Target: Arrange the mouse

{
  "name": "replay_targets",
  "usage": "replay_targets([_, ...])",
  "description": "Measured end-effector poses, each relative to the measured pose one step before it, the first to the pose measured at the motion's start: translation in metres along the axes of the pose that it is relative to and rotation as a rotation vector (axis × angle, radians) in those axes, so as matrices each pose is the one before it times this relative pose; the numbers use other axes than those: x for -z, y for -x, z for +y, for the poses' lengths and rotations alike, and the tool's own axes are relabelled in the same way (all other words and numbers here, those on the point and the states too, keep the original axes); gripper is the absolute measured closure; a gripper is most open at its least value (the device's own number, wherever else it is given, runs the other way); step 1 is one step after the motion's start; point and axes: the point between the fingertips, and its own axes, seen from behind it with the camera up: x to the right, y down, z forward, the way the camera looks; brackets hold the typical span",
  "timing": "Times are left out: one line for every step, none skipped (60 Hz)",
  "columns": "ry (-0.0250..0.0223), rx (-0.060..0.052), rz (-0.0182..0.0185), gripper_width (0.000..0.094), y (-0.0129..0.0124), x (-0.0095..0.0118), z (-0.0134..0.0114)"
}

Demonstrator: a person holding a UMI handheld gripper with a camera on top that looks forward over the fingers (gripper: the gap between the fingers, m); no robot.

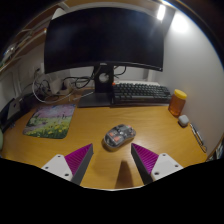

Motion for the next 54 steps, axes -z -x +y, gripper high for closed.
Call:
replay_targets([0.00344, 0.0032, -0.00219, 0.0085, 0.00034, -0.00454, -0.00011])
replay_targets([0.00252, 0.0031, -0.00184, 0.0086, 0.00011, -0.00411, -0.00017])
replay_targets([0.00199, 0.0034, -0.00170, 0.0086, -0.00015, -0.00398, -0.00040])
replay_targets([0.00128, 0.0026, -0.00129, 0.0083, -0.00033, -0.00394, -0.00078])
replay_targets([0.00107, 0.0014, -0.00332, 0.0083, -0.00081, -0.00302, -0.00074])
replay_targets([0.00144, 0.0013, 0.00006, 0.0084, 0.00001, -0.00359, -0.00038])
replay_targets([0.00130, 0.0010, -0.00140, 0.0083, -0.00012, -0.00365, -0.00077])
replay_targets([0.00130, 0.0011, -0.00242, 0.0084, -0.00007, -0.00343, -0.00098])
replay_targets([0.00084, 0.0005, -0.00269, 0.0083, 0.00006, -0.00326, -0.00105])
replay_targets([0.00019, 0.0005, -0.00246, 0.0084, 0.00017, -0.00323, -0.00143])
replay_targets([-0.00122, 0.0014, 0.00159, 0.0077, -0.00122, -0.00315, -0.00174])
replay_targets([0.00032, 0.0022, -0.00156, 0.0073, -0.00031, -0.00258, -0.00204])
replay_targets([0.00045, 0.0028, -0.00273, 0.0071, 0.00000, -0.00266, -0.00180])
replay_targets([-0.00016, 0.0023, -0.00121, 0.0071, 0.00010, -0.00296, -0.00172])
replay_targets([0.00014, 0.0014, -0.00401, 0.0068, 0.00040, -0.00267, -0.00164])
replay_targets([0.00036, 0.0010, -0.00449, 0.0065, 0.00034, -0.00253, -0.00174])
replay_targets([-0.00084, 0.0009, -0.00444, 0.0067, 0.00072, -0.00249, -0.00200])
replay_targets([-0.00085, 0.0011, -0.00457, 0.0066, 0.00052, -0.00248, -0.00212])
replay_targets([-0.00042, 0.0010, -0.00455, 0.0067, 0.00063, -0.00241, -0.00209])
replay_targets([0.00029, 0.0008, -0.00488, 0.0067, 0.00002, -0.00305, -0.00246])
replay_targets([0.00173, 0.0012, -0.00424, 0.0067, 0.00131, -0.00242, -0.00151])
replay_targets([0.00060, 0.0018, -0.00382, 0.0067, 0.00083, -0.00225, -0.00179])
replay_targets([0.00035, 0.0019, -0.00448, 0.0069, 0.00064, -0.00218, -0.00169])
replay_targets([0.00048, 0.0017, -0.00405, 0.0067, 0.00063, -0.00221, -0.00171])
replay_targets([0.00059, 0.0015, -0.00425, 0.0069, 0.00070, -0.00211, -0.00175])
replay_targets([0.00078, 0.0012, -0.00499, 0.0067, 0.00093, -0.00221, -0.00176])
replay_targets([0.00035, 0.0010, -0.00496, 0.0069, 0.00087, -0.00238, -0.00203])
replay_targets([0.00035, 0.0015, -0.00526, 0.0068, 0.00107, -0.00218, -0.00177])
replay_targets([0.00008, 0.0006, -0.00599, 0.0068, 0.00117, -0.00208, -0.00168])
replay_targets([0.00041, 0.0004, -0.00590, 0.0068, 0.00103, -0.00190, -0.00155])
replay_targets([0.00186, -0.0002, -0.00519, 0.0067, 0.00123, -0.00191, -0.00119])
replay_targets([0.00133, 0.0008, -0.00436, 0.0069, 0.00068, -0.00179, -0.00116])
replay_targets([0.00200, 0.0005, -0.00271, 0.0068, 0.00041, -0.00172, -0.00115])
replay_targets([0.00196, -0.0002, -0.00218, 0.0070, 0.00044, -0.00170, -0.00098])
replay_targets([0.00189, -0.0003, -0.00169, 0.0074, 0.00024, -0.00151, -0.00086])
replay_targets([0.00070, -0.0009, -0.00051, 0.0084, -0.00020, -0.00163, -0.00088])
replay_targets([0.00087, -0.0004, 0.00105, 0.0086, -0.00067, -0.00172, -0.00090])
replay_targets([0.00053, -0.0001, 0.00203, 0.0124, -0.00080, -0.00145, -0.00081])
replay_targets([0.00019, -0.0004, 0.00270, 0.0142, -0.00116, -0.00136, -0.00087])
replay_targets([0.00041, -0.0009, 0.00285, 0.0179, -0.00123, -0.00135, -0.00083])
replay_targets([0.00078, -0.0016, 0.00341, 0.0230, -0.00124, -0.00096, -0.00060])
replay_targets([0.00203, -0.0020, 0.00352, 0.0298, -0.00129, -0.00104, -0.00019])
replay_targets([0.00231, -0.0019, 0.00339, 0.0338, -0.00123, -0.00118, 0.00005])
replay_targets([0.00209, -0.0011, 0.00010, 0.0386, -0.00054, -0.00088, -0.00004])
replay_targets([0.00075, -0.0011, 0.00045, 0.0395, -0.00032, -0.00071, -0.00037])
replay_targets([0.00114, 0.0005, 0.00024, 0.0397, -0.00026, -0.00052, -0.00018])
replay_targets([0.00058, 0.0026, 0.00509, 0.0427, -0.00122, -0.00046, -0.00032])
replay_targets([0.00217, 0.0051, 0.00456, 0.0457, -0.00105, -0.00019, -0.00014])
replay_targets([0.00176, 0.0025, 0.00141, 0.0463, 0.00003, -0.00020, -0.00012])
replay_targets([0.00256, 0.0022, 0.00002, 0.0457, 0.00024, -0.00007, -0.00006])
replay_targets([0.00125, 0.0013, 0.00216, 0.0490, 0.00004, 0.00003, -0.00045])
replay_targets([0.00346, -0.0003, 0.00394, 0.0492, 0.00027, 0.00037, 0.00026])
replay_targets([0.00101, 0.0000, 0.00165, 0.0513, -0.00009, 0.00012, -0.00025])
replay_targets([0.00094, -0.0010, 0.00205, 0.0521, -0.00029, 0.00008, -0.00030])
